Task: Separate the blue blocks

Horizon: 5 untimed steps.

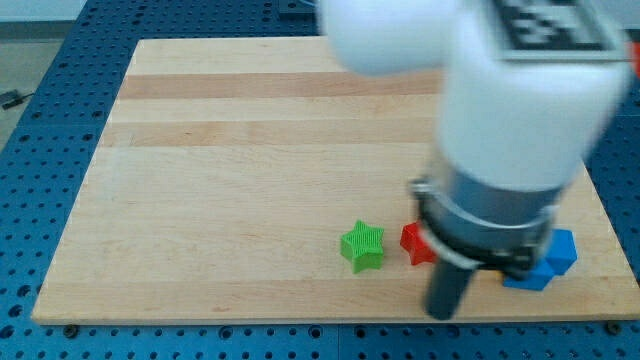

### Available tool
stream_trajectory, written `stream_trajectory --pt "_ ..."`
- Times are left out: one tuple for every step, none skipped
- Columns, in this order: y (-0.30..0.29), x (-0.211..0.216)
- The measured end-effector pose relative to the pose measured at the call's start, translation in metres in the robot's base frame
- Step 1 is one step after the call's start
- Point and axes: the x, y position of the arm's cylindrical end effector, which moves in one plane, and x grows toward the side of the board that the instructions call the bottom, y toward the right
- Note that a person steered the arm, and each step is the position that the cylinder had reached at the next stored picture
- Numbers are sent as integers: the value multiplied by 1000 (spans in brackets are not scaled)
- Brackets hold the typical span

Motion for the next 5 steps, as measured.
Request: stream_trajectory --pt "70 0" --pt "124 0" --pt "136 -17" --pt "115 -38" --pt "77 -48"
